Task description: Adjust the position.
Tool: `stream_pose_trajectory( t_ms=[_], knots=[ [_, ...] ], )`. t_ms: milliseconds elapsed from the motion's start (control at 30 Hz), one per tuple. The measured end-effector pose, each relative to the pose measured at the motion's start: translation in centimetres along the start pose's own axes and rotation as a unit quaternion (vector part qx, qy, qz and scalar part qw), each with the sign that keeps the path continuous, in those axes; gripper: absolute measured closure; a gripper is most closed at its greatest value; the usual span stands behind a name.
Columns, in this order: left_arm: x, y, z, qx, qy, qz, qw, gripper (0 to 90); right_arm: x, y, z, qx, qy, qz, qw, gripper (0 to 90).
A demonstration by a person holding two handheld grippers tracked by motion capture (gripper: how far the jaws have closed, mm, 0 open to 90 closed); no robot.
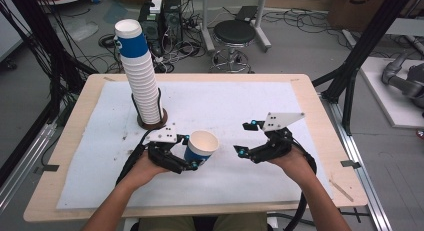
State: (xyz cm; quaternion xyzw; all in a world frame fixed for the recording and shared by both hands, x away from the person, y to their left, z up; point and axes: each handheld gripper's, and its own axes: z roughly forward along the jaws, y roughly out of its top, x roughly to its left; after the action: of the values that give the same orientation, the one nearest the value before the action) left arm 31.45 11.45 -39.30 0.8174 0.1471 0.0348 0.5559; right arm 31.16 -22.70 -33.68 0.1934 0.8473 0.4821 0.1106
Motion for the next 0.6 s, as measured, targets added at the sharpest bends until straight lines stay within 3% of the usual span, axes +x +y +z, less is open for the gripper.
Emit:
stream_pose_trajectory(
  t_ms=[133, 300, 500, 600],
  knots=[
    [0.1, -0.9, -0.7, -0.023, 0.013, -0.007, 0.9996, 26.6, -0.6, -2.0, -0.3, -0.010, -0.021, 0.028, 0.9993, 21.0],
    [0.2, -1.8, -1.4, -0.037, 0.031, -0.010, 0.9988, 26.6, -0.9, -3.7, -0.4, -0.020, -0.044, 0.039, 0.9981, 21.0],
    [0.3, -3.5, -3.2, -0.090, 0.067, -0.019, 0.9935, 26.8, -0.6, -6.4, -0.5, -0.033, -0.090, 0.045, 0.9943, 21.0],
    [0.3, -4.1, -3.9, -0.101, 0.082, -0.025, 0.9912, 26.9, -0.6, -7.0, -0.7, -0.035, -0.106, 0.044, 0.9928, 21.0]
  ],
)
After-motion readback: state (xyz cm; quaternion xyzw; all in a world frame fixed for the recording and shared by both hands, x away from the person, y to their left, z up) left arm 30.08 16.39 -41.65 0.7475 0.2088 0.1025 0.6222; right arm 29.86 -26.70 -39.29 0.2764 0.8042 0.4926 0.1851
